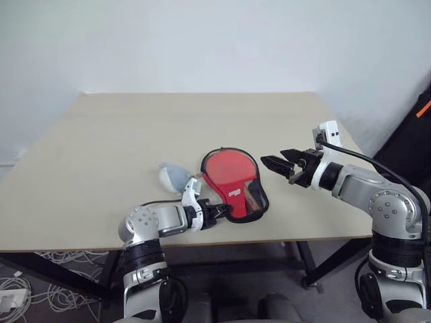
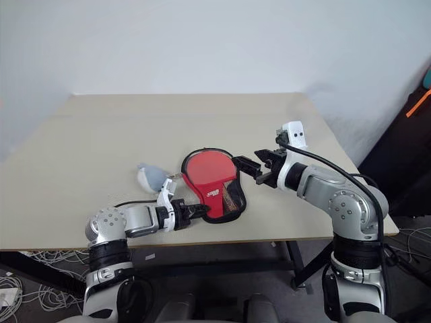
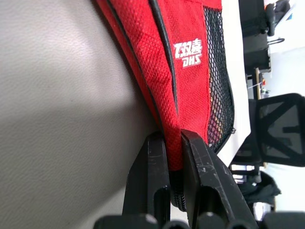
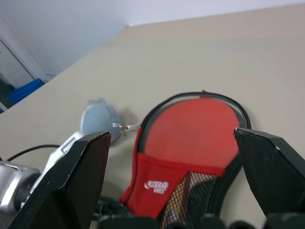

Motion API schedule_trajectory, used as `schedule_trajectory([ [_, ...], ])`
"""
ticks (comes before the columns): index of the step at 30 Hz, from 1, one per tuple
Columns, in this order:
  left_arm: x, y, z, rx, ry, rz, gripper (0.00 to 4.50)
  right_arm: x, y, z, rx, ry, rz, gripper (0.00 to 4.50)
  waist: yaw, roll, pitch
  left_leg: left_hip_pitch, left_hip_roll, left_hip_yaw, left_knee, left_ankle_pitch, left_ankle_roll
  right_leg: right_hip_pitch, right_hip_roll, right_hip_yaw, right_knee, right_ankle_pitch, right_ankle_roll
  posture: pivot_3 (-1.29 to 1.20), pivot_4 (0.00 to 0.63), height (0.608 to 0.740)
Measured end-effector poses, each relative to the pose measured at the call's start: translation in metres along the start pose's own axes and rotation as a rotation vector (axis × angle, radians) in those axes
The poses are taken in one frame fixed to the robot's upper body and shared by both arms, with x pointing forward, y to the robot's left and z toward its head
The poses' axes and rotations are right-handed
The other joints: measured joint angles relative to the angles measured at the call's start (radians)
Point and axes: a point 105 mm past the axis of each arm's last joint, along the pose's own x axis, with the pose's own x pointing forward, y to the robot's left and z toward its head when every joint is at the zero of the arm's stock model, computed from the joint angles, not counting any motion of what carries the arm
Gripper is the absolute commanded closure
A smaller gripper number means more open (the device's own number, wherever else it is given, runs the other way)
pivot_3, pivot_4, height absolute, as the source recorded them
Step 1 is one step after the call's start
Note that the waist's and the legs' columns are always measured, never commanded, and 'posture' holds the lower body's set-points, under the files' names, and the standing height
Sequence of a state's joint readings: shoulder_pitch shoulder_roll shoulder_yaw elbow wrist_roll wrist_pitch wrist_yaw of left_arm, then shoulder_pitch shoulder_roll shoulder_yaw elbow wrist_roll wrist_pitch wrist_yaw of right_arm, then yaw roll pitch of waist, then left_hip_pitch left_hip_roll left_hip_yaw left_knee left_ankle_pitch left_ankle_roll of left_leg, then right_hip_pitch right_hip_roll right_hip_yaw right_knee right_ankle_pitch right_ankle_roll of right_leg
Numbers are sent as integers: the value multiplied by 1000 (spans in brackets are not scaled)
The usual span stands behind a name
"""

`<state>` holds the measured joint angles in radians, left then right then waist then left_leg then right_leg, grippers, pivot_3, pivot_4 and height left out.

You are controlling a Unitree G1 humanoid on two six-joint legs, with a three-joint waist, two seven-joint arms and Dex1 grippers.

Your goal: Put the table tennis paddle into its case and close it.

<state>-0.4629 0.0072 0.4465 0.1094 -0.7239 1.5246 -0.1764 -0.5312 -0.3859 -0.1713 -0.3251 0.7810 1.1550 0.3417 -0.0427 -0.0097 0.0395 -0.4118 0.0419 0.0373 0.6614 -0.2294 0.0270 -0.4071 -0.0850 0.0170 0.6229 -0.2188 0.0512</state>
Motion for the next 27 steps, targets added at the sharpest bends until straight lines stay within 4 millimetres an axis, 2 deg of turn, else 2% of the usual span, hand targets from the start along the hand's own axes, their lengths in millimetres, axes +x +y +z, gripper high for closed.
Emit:
schedule_trajectory([
  [5, 4, -5, -3, 10, 22, -17, 4176, 1, 1, 2, -5, -6, 3, 0, 8, 0, 0, -1, 0, 0, 0, 0, 0, 0, -1, 0, 0, 0, 0, 0, 0, 740],
  [10, 24, -34, -27, 41, 161, -114, 4176, 2, 2, 1, 1, -5, 10, 0, 15, -1, 1, -3, 0, 0, 0, 0, 0, -2, 0, 0, -1, 0, 0, 0, 0, 740],
  [16, 29, -52, -40, 88, 236, -188, 4176, 2, 2, 1, 2, -4, 8, 0, 15, -1, 1, -2, 1, 0, -1, 0, 0, -3, 1, 0, 0, 0, 0, 0, 0, 740],
  [27, -10, -37, -63, 170, 348, -214, 4176, 2, 2, 0, 5, 4, 12, 0, 16, -1, 1, -2, 1, 0, -1, 0, 0, -3, 0, 0, 0, 0, 0, 0, 0, 740],
])
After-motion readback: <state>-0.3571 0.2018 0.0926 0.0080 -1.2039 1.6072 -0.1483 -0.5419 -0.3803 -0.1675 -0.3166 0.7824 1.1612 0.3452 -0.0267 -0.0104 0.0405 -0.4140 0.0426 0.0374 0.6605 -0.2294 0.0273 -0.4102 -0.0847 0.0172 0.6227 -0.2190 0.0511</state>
